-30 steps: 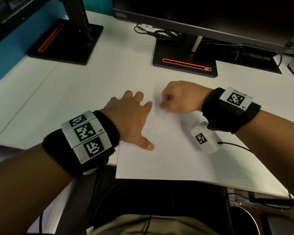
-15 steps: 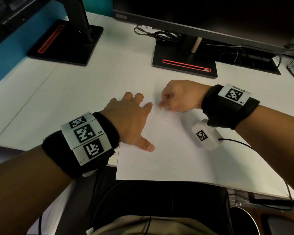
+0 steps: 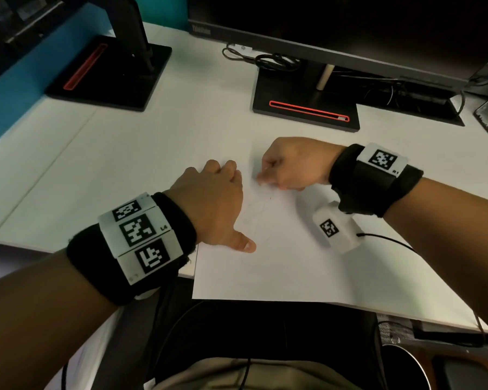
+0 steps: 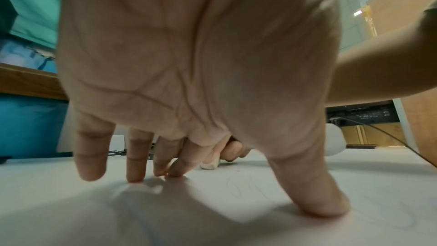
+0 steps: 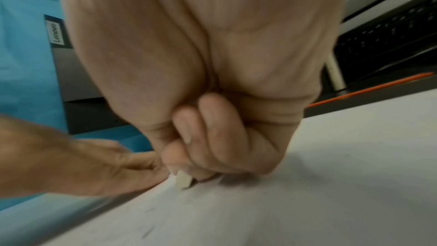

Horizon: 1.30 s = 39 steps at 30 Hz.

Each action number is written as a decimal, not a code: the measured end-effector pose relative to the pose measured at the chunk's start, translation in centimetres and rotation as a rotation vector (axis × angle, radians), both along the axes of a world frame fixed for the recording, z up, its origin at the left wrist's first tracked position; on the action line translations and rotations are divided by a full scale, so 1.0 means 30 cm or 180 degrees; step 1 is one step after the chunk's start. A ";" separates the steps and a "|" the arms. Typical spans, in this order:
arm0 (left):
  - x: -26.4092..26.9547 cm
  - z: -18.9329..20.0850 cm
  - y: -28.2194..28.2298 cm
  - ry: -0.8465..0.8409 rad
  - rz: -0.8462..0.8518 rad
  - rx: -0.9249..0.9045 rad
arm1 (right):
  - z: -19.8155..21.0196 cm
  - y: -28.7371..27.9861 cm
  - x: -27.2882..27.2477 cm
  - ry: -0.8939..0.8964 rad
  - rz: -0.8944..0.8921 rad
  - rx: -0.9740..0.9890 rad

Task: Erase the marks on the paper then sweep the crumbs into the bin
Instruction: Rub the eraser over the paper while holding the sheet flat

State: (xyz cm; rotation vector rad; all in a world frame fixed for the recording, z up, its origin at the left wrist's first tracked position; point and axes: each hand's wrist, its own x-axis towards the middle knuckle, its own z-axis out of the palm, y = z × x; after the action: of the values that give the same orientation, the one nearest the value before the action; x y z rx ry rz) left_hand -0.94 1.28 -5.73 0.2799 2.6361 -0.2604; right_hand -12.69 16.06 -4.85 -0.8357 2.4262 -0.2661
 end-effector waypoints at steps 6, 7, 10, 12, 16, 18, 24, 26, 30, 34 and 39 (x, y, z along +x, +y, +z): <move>0.011 -0.010 -0.014 0.0098 -0.0058 0.0061 | -0.014 -0.015 0.026 -0.0026 0.0183 0.0031; 0.013 -0.011 -0.015 0.0117 -0.0060 0.0070 | -0.011 -0.012 0.014 -0.0045 0.0088 0.0021; 0.020 -0.013 -0.016 0.0079 -0.0060 0.0049 | 0.006 -0.014 -0.016 0.0070 -0.0103 -0.0024; 0.021 -0.018 -0.020 0.0100 -0.0054 0.0114 | -0.004 -0.031 0.010 0.0031 0.0123 0.0000; 0.023 -0.023 -0.027 0.0126 -0.0038 0.0169 | -0.007 -0.038 0.020 -0.0032 0.0118 0.0037; 0.022 -0.021 -0.028 0.0073 -0.0043 0.0115 | 0.007 -0.033 -0.003 0.0112 -0.0036 0.0002; 0.018 -0.028 -0.037 0.0114 0.0036 0.0260 | -0.022 -0.042 0.060 -0.0126 0.0247 -0.0029; 0.022 -0.027 -0.036 0.0041 0.0090 0.0247 | -0.014 -0.035 0.030 0.0015 0.0039 -0.0062; 0.025 -0.027 -0.042 0.0093 0.0123 0.0408 | -0.022 -0.048 0.061 0.0103 0.0419 -0.0001; 0.027 -0.030 -0.050 -0.0045 0.0250 0.0401 | -0.011 -0.038 0.039 0.0027 0.0251 0.0032; 0.029 -0.040 -0.054 -0.0069 0.0398 0.0543 | -0.022 -0.056 0.071 0.0107 0.0565 0.0047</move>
State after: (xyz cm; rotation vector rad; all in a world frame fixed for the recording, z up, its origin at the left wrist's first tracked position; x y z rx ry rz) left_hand -0.06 -0.34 -6.93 0.1712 2.6452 0.0089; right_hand -10.57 14.38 -5.52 -1.0492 2.3631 -0.1677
